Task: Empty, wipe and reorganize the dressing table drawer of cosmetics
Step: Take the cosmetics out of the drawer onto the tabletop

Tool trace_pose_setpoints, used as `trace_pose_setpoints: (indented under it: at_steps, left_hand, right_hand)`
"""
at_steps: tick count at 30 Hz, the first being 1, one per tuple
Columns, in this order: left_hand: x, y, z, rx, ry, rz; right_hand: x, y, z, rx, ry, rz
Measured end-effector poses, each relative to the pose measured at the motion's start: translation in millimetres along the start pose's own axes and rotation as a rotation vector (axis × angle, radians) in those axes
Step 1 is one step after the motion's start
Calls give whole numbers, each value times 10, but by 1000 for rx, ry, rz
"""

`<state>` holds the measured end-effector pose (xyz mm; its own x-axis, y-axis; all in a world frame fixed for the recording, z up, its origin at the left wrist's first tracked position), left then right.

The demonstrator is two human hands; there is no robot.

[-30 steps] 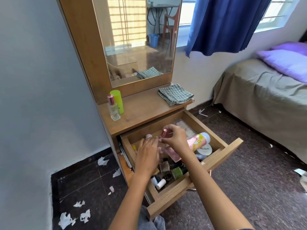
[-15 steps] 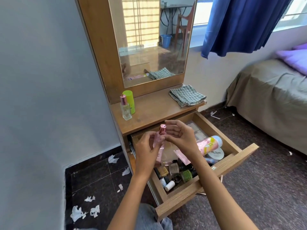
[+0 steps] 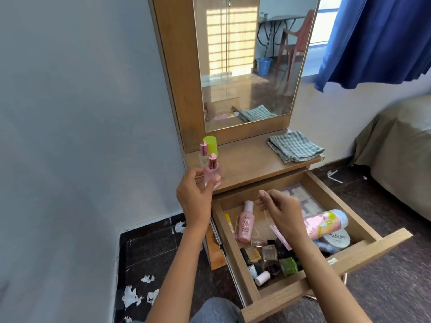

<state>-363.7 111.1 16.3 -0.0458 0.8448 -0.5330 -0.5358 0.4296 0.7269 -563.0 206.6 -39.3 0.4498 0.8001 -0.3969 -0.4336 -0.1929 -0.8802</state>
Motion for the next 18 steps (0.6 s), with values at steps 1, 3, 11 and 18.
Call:
trace_pose_setpoints:
  at_steps: [1, 3, 11, 18]
  left_hand:
    - [-24, -11, -32, -5, -4, 0]
    - [-73, -23, -88, -16, -5, -6]
    - [-192, -65, -230, -43, 4, -55]
    - [238, 79, -205, -166, 81, -173]
  right_hand:
    - [-1, 9, -1, 2, 1, -4]
    - [-1, 23, -11, 10, -7, -6]
    - [2, 58, -24, 29, -42, -31]
    - [-8, 50, -37, 85, -62, -38]
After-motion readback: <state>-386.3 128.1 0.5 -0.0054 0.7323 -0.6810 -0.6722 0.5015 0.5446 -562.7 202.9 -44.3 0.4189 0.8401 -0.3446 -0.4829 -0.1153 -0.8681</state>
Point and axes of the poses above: each hand's wrist, its own x-axis away from the middle knuckle, its own z-axis out of the back of the hand, y = z × x, the point moved 4 cm from there along -x, towards the middle knuckle, and after that the axes turned 14 degrees about -x, right-handed, at the moved point
